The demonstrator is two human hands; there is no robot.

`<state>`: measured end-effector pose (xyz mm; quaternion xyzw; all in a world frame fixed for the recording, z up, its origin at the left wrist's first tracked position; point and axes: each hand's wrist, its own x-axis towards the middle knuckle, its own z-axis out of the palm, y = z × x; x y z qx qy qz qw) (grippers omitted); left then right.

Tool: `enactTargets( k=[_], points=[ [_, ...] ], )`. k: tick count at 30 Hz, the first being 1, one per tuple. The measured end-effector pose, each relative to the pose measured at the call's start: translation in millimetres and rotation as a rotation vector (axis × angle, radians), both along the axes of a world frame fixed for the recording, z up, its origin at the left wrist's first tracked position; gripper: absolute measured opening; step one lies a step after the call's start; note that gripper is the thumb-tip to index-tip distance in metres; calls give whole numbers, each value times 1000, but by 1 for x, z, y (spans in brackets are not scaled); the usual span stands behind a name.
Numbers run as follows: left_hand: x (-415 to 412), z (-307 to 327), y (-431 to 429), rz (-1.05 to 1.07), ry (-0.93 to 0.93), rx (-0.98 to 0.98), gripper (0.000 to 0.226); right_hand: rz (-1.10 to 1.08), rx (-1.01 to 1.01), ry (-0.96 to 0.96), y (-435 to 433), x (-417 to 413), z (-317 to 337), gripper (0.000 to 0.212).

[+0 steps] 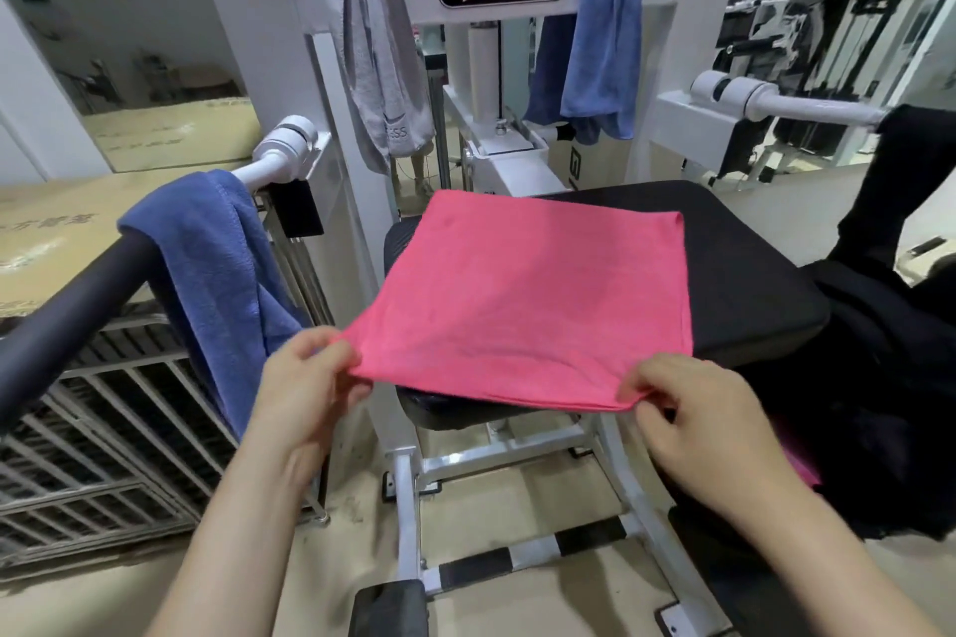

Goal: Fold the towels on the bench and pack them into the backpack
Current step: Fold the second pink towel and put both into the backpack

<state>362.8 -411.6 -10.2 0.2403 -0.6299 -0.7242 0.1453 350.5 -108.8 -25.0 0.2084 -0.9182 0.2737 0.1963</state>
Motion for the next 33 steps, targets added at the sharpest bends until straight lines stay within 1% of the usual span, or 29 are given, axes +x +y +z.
enactTargets(
  k=[2, 4, 5, 7, 8, 10, 11, 12, 13, 15, 16, 17, 19, 22, 24, 27, 30, 32, 33],
  points=[
    [15, -8, 3, -12, 10, 187, 30, 17, -88, -201, 8, 2, 11, 28],
    [13, -3, 1, -33, 60, 289, 37, 89, -187, -306, 11, 3, 26, 33],
    [11, 2, 0, -36, 101, 331, 35, 121, -274, -333, 12, 1, 33, 33],
    [2, 15, -2, -27, 168, 406, 24, 131, -474, -346, 15, -10, 44, 27],
    [-3, 21, -2, -27, 197, 432, 19, 104, -539, -331, 16, -19, 47, 23],
    [-15, 34, -1, -97, 290, 424, 20, 29, -559, -251, 17, -43, 51, 20],
    [-23, 40, 1, -153, 338, 360, 26, -12, -535, -211, 18, -57, 51, 18],
    [-33, 46, 2, -185, 355, 219, 33, -56, -497, -180, 19, -71, 53, 16],
    [-45, 52, 5, -173, 337, 0, 35, -96, -453, -150, 20, -85, 54, 14],
    [-74, 60, 9, -68, 262, -472, 25, -150, -378, -108, 21, -111, 57, 10],
    [-89, 63, 10, -19, 235, -620, 16, -170, -335, -96, 20, -123, 58, 10],
    [-105, 66, 11, 11, 210, -712, 10, -194, -285, -90, 20, -134, 58, 11],
    [-135, 70, 12, 7, 138, -817, 8, -238, -166, -88, 18, -154, 56, 15],
    [-172, 66, 18, -97, -1, -965, 11, -296, 7, -102, 17, -175, 53, 20],
    [-189, 57, 22, -128, -67, -1141, 13, -330, 81, -120, 18, -184, 50, 20],
    [-199, 46, 25, -56, -86, -1407, 18, -344, 172, -146, 18, -190, 47, 14],
    [-201, 38, 26, -18, -95, -1540, 23, -350, 216, -205, 20, -191, 47, 16],
    [-200, 35, 27, 3, -183, -1602, 31, -375, 272, -238, 22, -188, 50, 24],
    [-199, 35, 25, 5, -232, -1617, 36, -383, 309, -214, 23, -187, 53, 31]
  ],
)
